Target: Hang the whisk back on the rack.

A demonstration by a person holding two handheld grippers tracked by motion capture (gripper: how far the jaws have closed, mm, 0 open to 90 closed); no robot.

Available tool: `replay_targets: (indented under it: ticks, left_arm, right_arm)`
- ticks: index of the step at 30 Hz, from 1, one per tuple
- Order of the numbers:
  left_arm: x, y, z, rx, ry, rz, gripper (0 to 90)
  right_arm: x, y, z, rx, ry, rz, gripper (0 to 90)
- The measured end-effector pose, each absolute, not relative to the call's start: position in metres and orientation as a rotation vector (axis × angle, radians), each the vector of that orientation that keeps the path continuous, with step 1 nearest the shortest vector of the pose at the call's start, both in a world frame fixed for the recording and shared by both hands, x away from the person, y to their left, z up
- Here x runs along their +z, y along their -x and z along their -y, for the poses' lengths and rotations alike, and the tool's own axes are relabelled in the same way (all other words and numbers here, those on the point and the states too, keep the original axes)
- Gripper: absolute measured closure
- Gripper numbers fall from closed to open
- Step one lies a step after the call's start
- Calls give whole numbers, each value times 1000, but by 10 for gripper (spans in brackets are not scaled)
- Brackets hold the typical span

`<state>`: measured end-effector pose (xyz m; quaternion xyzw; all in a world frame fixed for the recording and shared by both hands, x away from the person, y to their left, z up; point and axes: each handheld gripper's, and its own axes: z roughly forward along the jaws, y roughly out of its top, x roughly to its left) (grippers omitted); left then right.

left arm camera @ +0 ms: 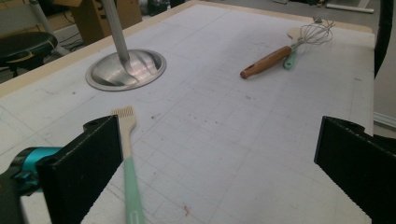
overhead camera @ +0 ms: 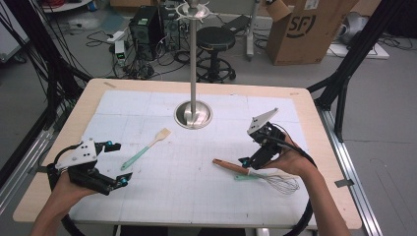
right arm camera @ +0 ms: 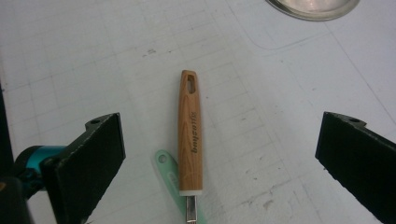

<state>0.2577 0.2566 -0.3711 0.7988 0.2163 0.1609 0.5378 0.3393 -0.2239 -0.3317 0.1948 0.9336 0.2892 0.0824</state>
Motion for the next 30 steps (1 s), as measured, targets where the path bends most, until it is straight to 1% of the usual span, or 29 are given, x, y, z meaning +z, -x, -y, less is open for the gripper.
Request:
replay_targets:
  ticks: [17, 30]
  left_arm:
    - [-368, -256, -255, 394, -1906, -509, 16]
    - [-366, -255, -257, 400, -1898, -508, 17]
  right_arm:
    - [-345, -350, 212, 796, -564, -2885, 1]
    - [-372, -362, 188, 633, -534, -3018, 4]
